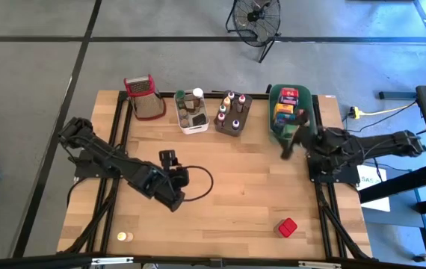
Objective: Pick & Place Kitchen Items
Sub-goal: Put the red seasoning can into the white bin
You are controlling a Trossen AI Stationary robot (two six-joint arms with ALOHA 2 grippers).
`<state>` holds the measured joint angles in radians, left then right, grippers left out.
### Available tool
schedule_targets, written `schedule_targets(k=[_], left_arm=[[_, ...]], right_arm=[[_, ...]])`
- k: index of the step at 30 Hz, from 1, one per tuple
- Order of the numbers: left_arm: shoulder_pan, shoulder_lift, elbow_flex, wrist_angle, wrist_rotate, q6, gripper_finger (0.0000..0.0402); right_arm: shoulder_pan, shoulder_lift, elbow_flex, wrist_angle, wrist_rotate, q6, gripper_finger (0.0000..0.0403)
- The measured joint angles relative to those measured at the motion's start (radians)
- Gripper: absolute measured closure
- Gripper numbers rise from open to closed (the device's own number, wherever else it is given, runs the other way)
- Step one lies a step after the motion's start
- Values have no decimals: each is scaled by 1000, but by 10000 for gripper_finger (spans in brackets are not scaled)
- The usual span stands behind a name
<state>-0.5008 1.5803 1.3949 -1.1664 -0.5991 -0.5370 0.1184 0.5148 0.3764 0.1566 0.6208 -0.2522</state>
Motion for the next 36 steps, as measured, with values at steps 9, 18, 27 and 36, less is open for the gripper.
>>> schedule_targets(k=[9,18,27,36], left_arm=[[-73,0,0,134,0,1,119],[-110,-1,-35,347,17,145,119],[-81,-1,-157,546,157,218,119],[-89,-1,-180,572,175,187,120]], right_arm=[[148,1,20,-63,-805,-82,123],[377,50,50,-113,-802,-227,123],[564,218,350,-365,-663,-155,123],[624,559,684,-796,-593,64,123]])
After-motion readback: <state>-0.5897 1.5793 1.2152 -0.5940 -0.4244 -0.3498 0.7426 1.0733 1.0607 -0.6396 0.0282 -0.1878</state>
